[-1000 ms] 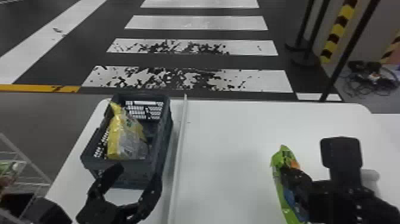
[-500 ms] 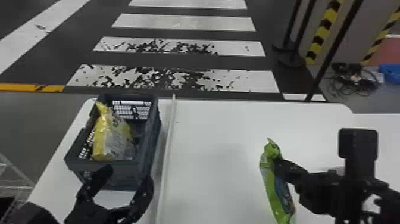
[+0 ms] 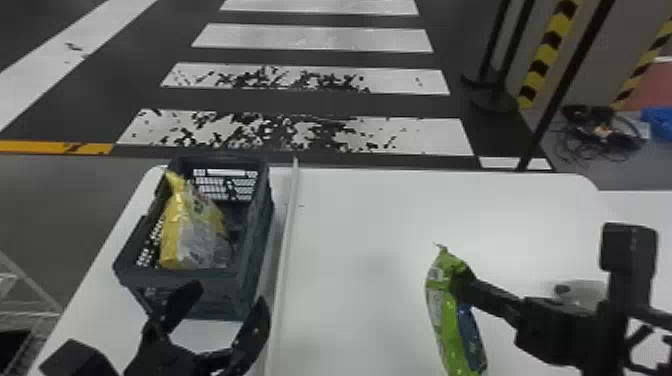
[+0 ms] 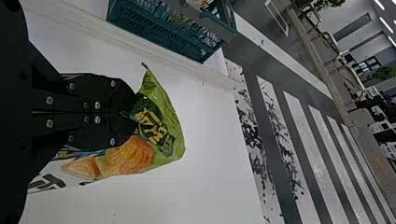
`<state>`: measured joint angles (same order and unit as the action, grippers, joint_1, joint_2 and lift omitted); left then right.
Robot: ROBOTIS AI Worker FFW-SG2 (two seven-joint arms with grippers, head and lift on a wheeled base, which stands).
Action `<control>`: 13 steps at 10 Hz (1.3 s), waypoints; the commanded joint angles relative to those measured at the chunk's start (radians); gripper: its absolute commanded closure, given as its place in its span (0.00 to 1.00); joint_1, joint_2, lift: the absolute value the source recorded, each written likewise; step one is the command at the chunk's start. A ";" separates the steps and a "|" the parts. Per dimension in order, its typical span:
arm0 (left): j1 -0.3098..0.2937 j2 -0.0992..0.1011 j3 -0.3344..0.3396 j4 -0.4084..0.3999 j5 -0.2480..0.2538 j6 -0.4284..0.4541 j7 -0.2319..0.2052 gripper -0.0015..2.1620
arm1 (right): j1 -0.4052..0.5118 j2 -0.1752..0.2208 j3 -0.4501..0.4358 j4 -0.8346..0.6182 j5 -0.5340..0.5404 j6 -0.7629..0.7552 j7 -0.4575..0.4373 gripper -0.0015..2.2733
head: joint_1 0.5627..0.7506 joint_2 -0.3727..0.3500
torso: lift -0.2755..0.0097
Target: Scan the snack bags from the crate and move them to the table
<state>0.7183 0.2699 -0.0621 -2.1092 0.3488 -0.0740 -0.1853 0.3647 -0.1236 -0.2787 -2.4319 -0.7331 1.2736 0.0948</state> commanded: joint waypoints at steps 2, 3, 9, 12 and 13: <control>-0.007 0.002 -0.012 -0.005 -0.007 0.018 0.003 0.01 | -0.044 0.004 -0.089 0.086 -0.121 0.024 0.039 0.99 | 0.70 0.51 | 0.63; -0.005 0.003 -0.013 -0.005 -0.011 0.021 0.004 0.01 | -0.075 0.004 -0.134 0.137 -0.190 0.045 0.054 0.99 | 0.70 0.49 | 0.63; -0.002 0.000 -0.027 -0.006 -0.036 0.027 0.018 0.00 | -0.170 -0.005 -0.231 0.358 -0.253 0.045 0.122 0.99 | 0.70 0.43 | 0.63; 0.006 0.003 -0.024 -0.018 -0.037 0.027 0.018 0.01 | -0.267 -0.060 -0.281 0.539 -0.285 0.171 0.195 0.99 | 0.70 0.37 | 0.63; 0.009 0.003 -0.024 -0.021 -0.037 0.027 0.018 0.01 | -0.277 -0.067 -0.294 0.577 -0.295 0.189 0.211 0.98 | 0.70 0.36 | 0.63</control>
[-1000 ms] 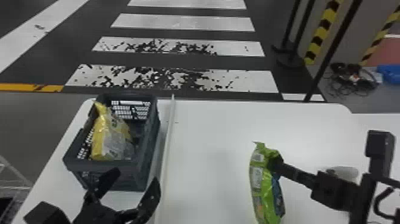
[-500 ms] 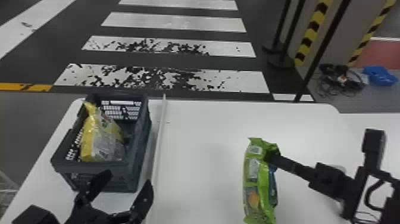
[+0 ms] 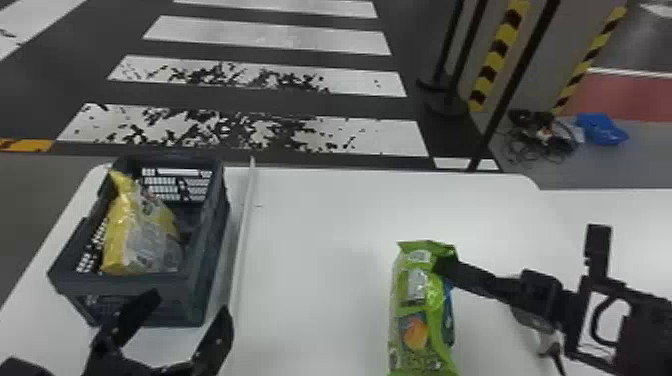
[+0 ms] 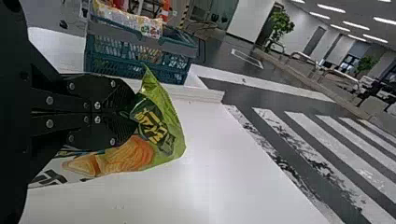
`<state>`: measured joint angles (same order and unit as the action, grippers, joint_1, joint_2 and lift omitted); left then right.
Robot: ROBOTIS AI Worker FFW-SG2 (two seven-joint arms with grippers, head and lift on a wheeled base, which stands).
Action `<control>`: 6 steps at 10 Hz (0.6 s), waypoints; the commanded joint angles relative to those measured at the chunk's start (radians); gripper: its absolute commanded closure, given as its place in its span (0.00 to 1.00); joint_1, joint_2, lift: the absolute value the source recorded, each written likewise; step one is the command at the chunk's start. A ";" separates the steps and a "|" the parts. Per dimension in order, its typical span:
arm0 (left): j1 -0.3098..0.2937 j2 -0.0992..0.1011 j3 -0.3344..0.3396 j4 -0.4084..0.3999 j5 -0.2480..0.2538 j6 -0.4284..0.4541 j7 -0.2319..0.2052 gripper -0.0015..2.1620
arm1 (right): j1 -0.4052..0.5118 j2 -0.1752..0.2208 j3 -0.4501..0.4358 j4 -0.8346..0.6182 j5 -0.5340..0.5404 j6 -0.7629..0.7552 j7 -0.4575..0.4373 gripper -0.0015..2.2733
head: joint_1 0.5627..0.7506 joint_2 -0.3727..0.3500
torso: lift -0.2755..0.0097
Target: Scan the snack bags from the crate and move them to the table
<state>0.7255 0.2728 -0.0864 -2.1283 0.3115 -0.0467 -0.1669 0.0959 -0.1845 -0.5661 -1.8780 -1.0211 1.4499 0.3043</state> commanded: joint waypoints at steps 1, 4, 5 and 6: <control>0.002 0.000 0.000 -0.002 0.000 0.000 0.000 0.01 | -0.013 -0.006 -0.015 0.042 -0.007 0.013 0.006 0.92 | 0.70 0.35 | 0.63; 0.008 0.000 0.000 -0.018 -0.006 0.000 0.001 0.00 | -0.082 -0.058 -0.018 0.177 0.018 0.050 0.072 0.92 | 0.70 0.32 | 0.63; 0.014 0.002 0.000 -0.022 -0.009 0.000 0.003 0.01 | -0.088 -0.058 -0.018 0.198 0.024 0.050 0.088 0.92 | 0.70 0.31 | 0.63; 0.018 0.002 0.002 -0.028 -0.011 0.000 0.003 0.01 | -0.097 -0.061 -0.020 0.231 0.026 0.050 0.104 0.92 | 0.70 0.30 | 0.63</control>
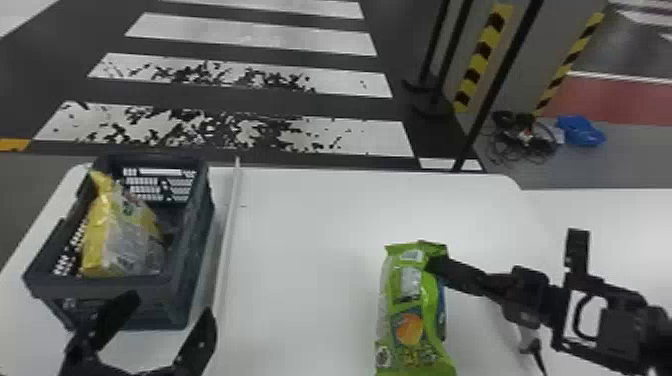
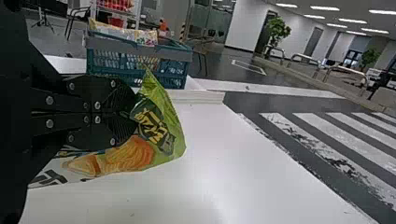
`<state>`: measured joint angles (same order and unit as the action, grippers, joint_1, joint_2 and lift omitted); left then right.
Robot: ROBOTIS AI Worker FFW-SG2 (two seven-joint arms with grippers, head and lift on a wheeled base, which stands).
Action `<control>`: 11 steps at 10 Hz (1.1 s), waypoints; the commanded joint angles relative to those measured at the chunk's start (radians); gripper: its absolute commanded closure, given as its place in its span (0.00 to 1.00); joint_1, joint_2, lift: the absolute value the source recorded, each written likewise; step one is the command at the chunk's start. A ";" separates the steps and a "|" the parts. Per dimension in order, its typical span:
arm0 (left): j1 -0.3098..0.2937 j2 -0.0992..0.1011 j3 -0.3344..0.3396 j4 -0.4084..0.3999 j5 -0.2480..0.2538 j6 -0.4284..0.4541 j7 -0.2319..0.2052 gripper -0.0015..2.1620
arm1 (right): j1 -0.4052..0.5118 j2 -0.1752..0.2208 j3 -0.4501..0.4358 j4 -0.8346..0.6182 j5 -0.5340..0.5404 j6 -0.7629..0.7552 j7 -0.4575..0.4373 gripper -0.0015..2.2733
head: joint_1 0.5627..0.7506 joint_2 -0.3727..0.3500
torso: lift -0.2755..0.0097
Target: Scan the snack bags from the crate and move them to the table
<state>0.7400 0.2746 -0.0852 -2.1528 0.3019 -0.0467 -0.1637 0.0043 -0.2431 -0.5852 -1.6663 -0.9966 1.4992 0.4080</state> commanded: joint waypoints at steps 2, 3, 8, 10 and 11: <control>0.006 -0.002 -0.002 -0.007 -0.006 0.000 0.006 0.00 | -0.014 -0.002 -0.001 0.051 0.009 0.019 0.018 0.86 | 0.70 0.30 | 0.63; 0.006 -0.003 -0.004 -0.007 -0.007 0.000 0.006 0.01 | -0.023 -0.007 0.004 0.065 0.027 0.043 0.018 0.63 | 0.70 0.30 | 0.63; 0.013 0.000 -0.016 -0.013 -0.023 -0.003 0.012 0.01 | -0.067 -0.038 0.018 0.132 0.124 -0.003 0.054 0.00 | 0.70 0.27 | 0.63; 0.013 0.000 -0.015 -0.015 -0.024 -0.003 0.013 0.01 | -0.061 -0.058 0.004 0.099 0.174 -0.067 0.055 0.00 | 0.70 0.24 | 0.63; 0.013 0.000 -0.016 -0.015 -0.026 -0.003 0.013 0.00 | -0.056 -0.076 0.004 0.089 0.190 -0.107 0.058 0.00 | 0.70 0.22 | 0.63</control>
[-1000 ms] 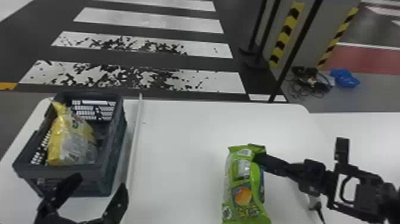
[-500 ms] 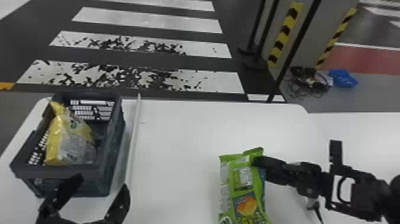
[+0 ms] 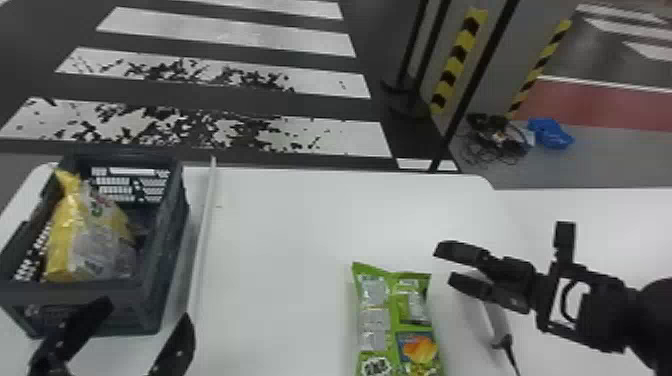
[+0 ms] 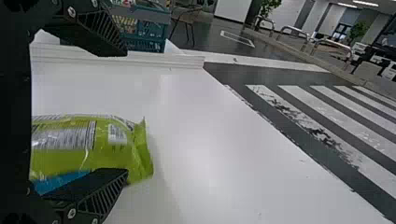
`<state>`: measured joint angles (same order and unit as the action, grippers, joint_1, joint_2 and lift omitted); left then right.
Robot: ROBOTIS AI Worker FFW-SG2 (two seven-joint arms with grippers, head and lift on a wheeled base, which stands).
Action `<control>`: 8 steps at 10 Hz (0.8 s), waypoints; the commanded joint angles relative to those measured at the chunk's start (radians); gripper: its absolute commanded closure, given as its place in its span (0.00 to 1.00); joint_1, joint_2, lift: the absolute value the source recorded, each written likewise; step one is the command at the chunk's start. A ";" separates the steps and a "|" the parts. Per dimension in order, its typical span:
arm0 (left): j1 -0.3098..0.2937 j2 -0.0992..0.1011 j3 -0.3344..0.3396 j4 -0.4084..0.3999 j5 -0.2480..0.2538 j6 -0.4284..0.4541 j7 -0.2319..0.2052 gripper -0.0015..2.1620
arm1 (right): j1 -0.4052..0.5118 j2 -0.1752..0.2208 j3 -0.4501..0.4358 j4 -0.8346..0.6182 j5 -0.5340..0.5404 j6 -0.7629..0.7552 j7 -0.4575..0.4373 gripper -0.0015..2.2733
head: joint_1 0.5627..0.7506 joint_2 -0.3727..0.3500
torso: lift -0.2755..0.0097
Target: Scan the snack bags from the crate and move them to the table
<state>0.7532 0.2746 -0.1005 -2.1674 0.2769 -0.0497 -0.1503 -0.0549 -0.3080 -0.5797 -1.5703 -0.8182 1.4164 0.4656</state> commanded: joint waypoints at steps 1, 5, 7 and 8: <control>0.000 0.000 -0.001 0.000 -0.001 0.000 0.000 0.00 | 0.012 -0.020 -0.005 -0.013 0.014 -0.036 0.004 0.00 | 0.70 0.19 | 0.63; -0.021 -0.002 -0.025 0.004 -0.019 0.012 0.015 0.00 | 0.178 0.030 -0.003 -0.300 0.018 -0.006 -0.033 0.12 | 0.70 0.14 | 0.63; -0.031 0.003 -0.028 0.003 -0.019 0.015 0.020 0.00 | 0.224 0.044 0.040 -0.376 0.053 -0.012 -0.059 0.70 | 0.70 0.16 | 0.63; -0.032 0.006 -0.028 0.001 -0.019 0.015 0.021 0.00 | 0.250 0.070 0.069 -0.438 0.114 -0.055 -0.081 0.96 | 0.70 0.18 | 0.63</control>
<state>0.7229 0.2790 -0.1287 -2.1648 0.2577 -0.0347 -0.1287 0.1785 -0.2522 -0.5294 -1.9716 -0.7401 1.3864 0.3858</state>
